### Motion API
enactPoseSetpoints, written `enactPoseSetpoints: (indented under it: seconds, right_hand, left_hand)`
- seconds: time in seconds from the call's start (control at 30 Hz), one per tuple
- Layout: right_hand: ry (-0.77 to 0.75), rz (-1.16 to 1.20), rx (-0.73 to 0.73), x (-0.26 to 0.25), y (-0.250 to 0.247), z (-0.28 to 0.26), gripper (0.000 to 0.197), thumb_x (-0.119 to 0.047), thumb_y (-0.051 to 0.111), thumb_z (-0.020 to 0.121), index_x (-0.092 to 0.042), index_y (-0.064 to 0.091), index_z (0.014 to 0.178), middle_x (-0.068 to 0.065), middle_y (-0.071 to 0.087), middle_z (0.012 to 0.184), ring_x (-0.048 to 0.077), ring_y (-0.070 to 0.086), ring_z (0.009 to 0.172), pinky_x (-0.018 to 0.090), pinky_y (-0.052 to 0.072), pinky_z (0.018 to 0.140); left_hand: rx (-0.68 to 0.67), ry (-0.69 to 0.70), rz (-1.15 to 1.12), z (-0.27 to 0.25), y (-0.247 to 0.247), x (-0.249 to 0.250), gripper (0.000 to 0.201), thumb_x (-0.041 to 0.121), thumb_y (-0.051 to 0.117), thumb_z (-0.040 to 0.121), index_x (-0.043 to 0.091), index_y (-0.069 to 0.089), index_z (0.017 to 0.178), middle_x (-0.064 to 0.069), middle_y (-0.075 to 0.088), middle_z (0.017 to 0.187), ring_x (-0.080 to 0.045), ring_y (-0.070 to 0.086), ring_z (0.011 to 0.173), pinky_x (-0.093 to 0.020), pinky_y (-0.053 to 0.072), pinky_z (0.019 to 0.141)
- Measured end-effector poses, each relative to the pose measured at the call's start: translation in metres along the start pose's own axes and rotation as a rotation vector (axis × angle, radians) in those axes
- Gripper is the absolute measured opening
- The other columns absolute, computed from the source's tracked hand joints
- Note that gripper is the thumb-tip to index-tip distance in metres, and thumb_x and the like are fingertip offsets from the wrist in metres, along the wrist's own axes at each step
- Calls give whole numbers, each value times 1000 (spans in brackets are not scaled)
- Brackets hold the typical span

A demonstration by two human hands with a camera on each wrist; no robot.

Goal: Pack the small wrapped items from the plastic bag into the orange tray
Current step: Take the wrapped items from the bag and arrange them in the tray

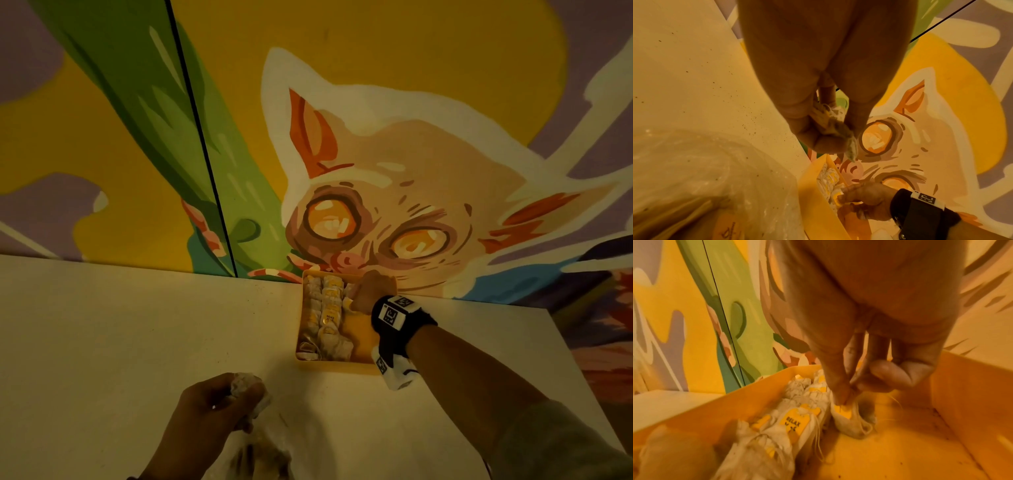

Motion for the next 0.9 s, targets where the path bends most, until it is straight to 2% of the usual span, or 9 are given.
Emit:
enactPoseSetpoints:
  seconds: [0.07,0.2,0.33,0.43,0.57,0.63,0.7,0.77,0.9]
  right_hand:
    - [13,30,-42,0,-2,-2,42,-33,73,76,-16,66,114,4,65,120,25,59,113,40,46,101]
    - [9,150,-86,5,-5,1,46,-26,72,78,-10,65,120,12,63,125,30,58,117,42,47,102]
    - [-25,98,21,2,-11,-4,31,-27,68,83,-13,69,112,2,65,122,23,60,114,35,49,98]
    - [-70,124,120,0,-14,-10,26,-18,64,87,-12,66,113,3,63,124,22,58,116,30,47,97]
    - [-85,366,198,5,-18,-18,15,-5,65,80,-11,67,94,4,66,109,21,60,108,20,39,77]
    - [-105,440,181,4,-16,-22,10,-8,68,76,-17,65,79,1,68,97,21,62,100,23,41,86]
    - [-146,496,140,4,-11,-25,22,-10,69,74,-27,58,66,-4,66,84,22,64,93,39,46,96]
    - [-182,585,114,4,-9,-36,27,-7,69,76,-29,57,65,-7,64,78,22,65,89,44,52,91]
    - [-283,794,107,-7,-14,-87,15,-8,69,83,-22,64,78,-4,67,80,15,66,77,35,58,74]
  left_hand:
    - [-1,8,8,0,-1,-1,7,7,72,81,9,78,78,-19,68,66,-27,62,54,-31,56,58]
    - [-40,37,29,1,6,4,8,9,71,82,10,78,78,-15,69,66,-25,62,55,-29,56,58]
    - [-75,44,17,5,18,7,10,10,68,85,8,77,81,-13,72,74,-25,65,60,-32,59,61]
    - [-108,14,-10,6,28,5,13,12,66,88,8,77,84,-13,74,81,-29,68,70,-34,59,65]
    - [-142,8,-17,6,39,5,15,13,64,90,5,76,86,-14,74,81,-26,69,71,-27,57,62]
    - [-150,5,-22,6,43,4,14,13,64,90,3,75,88,-16,73,82,-26,70,72,-26,56,61]
    - [-165,0,-24,6,45,3,15,12,64,90,2,75,90,-18,73,84,-27,70,74,-27,56,63]
    - [-169,2,-19,4,45,3,15,12,63,91,2,74,92,-17,73,85,-27,70,76,-28,57,65]
    - [-142,14,-2,-1,44,8,13,10,62,91,3,74,93,-17,73,85,-26,70,76,-28,59,66]
Point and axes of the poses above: each hand's wrist, its own z-axis towards the middle knuckle, its own y-axis out of the palm, x = y × z, the point moved 7 cm from there along z, towards the middle knuckle
